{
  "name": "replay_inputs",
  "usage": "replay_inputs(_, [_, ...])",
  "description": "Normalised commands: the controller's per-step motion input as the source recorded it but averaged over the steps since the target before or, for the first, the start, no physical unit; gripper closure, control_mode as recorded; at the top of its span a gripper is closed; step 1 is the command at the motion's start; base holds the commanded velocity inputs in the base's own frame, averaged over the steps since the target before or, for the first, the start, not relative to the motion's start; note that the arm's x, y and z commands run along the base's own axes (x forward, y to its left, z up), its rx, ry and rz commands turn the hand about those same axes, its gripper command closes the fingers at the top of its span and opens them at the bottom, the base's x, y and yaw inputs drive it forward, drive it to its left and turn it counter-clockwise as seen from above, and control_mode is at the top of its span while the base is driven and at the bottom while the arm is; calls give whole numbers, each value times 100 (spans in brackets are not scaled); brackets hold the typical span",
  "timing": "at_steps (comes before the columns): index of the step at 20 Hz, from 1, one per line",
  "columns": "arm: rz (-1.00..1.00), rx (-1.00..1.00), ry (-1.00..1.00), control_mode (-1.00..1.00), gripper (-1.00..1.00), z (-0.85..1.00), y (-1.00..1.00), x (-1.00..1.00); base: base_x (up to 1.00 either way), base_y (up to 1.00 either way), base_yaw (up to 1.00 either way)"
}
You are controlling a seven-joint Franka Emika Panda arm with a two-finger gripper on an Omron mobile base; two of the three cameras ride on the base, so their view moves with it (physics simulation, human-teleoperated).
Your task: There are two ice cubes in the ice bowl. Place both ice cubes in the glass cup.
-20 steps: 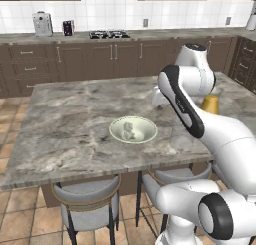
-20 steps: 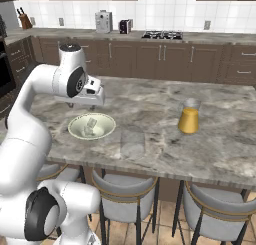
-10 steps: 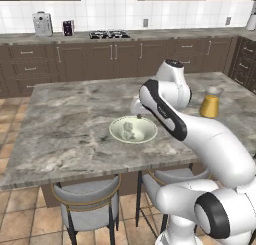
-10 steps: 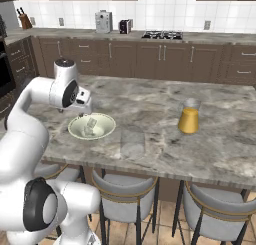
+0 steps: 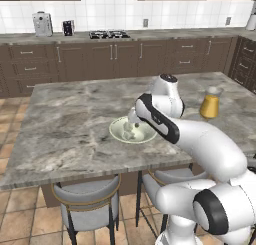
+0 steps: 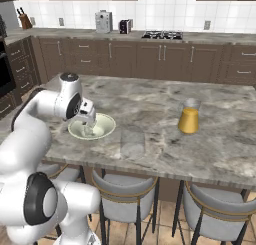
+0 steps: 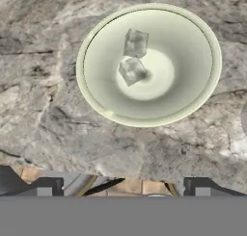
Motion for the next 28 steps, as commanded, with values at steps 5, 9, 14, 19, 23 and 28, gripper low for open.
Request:
replay_inputs(5, [-5,0,2,-100,-100,-40,0,60,0,0,0])
replay_inputs(9, [-5,0,4,-100,-100,-33,0,63,0,0,0])
replay_inputs(14, [-5,0,4,-100,-100,-38,0,59,0,0,0])
replay_inputs(19, [0,0,17,-100,-100,-23,2,6,0,0,0])
replay_inputs(23, [0,0,17,-100,-100,-44,18,0,0,0,0])
replay_inputs(28, [0,0,9,-100,-100,-36,25,7,0,0,0])
